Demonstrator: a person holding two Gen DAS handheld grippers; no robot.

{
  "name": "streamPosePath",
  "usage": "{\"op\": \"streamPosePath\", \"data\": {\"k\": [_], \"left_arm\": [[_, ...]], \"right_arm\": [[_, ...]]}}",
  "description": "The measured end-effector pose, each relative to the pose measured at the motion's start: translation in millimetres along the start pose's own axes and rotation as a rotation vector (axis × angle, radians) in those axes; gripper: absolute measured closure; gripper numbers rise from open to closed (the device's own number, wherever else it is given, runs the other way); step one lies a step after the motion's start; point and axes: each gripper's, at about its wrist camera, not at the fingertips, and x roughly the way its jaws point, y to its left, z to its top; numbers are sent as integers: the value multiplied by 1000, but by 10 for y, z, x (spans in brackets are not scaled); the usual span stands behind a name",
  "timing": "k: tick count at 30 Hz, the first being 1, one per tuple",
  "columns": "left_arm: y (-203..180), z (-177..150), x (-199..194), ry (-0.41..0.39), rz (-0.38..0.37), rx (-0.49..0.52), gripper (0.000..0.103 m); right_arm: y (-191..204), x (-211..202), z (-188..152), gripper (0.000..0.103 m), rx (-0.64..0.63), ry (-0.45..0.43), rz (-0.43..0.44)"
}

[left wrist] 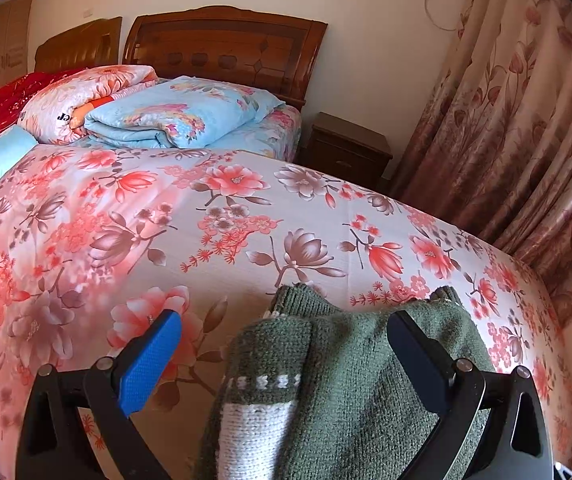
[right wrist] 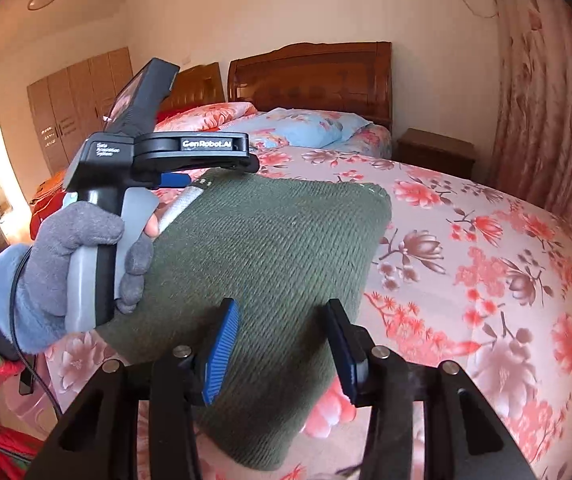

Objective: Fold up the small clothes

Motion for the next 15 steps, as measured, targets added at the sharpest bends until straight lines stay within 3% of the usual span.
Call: {"op": "streamPosePath", "data": {"k": [3, 7, 9, 11, 13, 15], "left_arm": [[-13, -2, -75, 34, 9, -1, 0], [-56, -182, -614, -8, -109, 8, 0], [-123, -356, -839, -48, -90, 94, 0], [-156, -518, -870, -47, -57, 162, 0], [-147, -663, -785, -7, -16, 215, 0], [-88, -775, -700, 56, 29, 225, 0]], "right_arm": [[72, -106, -38, 57, -14, -1, 17], [214, -344, -104, 57, -64, -63, 38], [228, -374, -140, 57, -68, -70, 51], [181, -256, -182, 57, -39, -21, 56], [148, -131, -229, 57, -17, 33, 24], [151, -161, -249, 57, -18, 29, 28]]}}
